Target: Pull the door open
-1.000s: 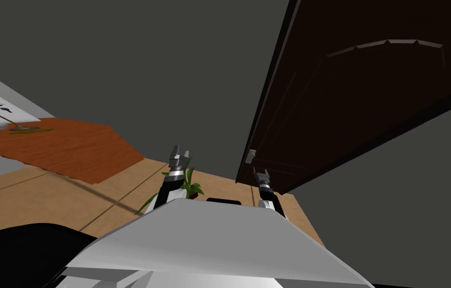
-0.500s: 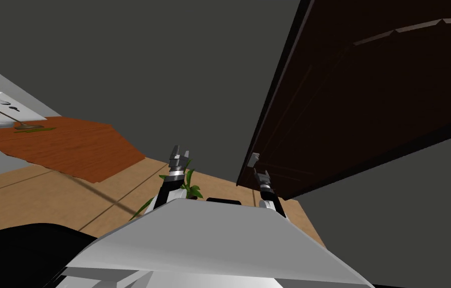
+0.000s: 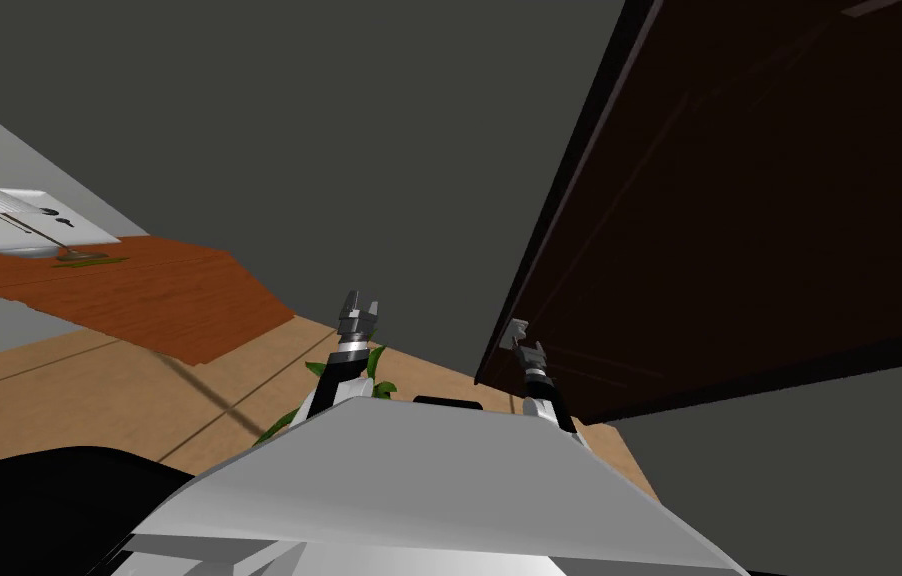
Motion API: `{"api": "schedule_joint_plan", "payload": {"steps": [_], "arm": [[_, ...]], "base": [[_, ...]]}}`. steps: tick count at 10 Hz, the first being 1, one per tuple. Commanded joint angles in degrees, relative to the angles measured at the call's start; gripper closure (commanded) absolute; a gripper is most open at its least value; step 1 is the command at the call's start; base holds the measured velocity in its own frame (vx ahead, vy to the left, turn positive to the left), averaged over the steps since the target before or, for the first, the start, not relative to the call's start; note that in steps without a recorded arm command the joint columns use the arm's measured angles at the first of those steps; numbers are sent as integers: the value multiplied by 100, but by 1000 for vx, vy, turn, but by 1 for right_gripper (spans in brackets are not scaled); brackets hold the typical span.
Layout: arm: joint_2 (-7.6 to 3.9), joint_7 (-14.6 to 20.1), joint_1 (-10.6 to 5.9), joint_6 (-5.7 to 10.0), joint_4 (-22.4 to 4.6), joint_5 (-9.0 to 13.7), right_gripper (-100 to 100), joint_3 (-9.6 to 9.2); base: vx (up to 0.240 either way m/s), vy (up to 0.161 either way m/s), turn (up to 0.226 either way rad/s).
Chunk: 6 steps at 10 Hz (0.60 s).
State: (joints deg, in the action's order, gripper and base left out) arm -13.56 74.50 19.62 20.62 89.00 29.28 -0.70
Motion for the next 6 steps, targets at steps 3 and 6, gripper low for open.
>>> {"api": "schedule_joint_plan", "payload": {"steps": [3,6], "arm": [[-41,32,-35,29,-76,29,-100,49],[-41,32,-35,29,-76,29,100,49]], "base": [[171,15,28],[-27,-3,5]]}}
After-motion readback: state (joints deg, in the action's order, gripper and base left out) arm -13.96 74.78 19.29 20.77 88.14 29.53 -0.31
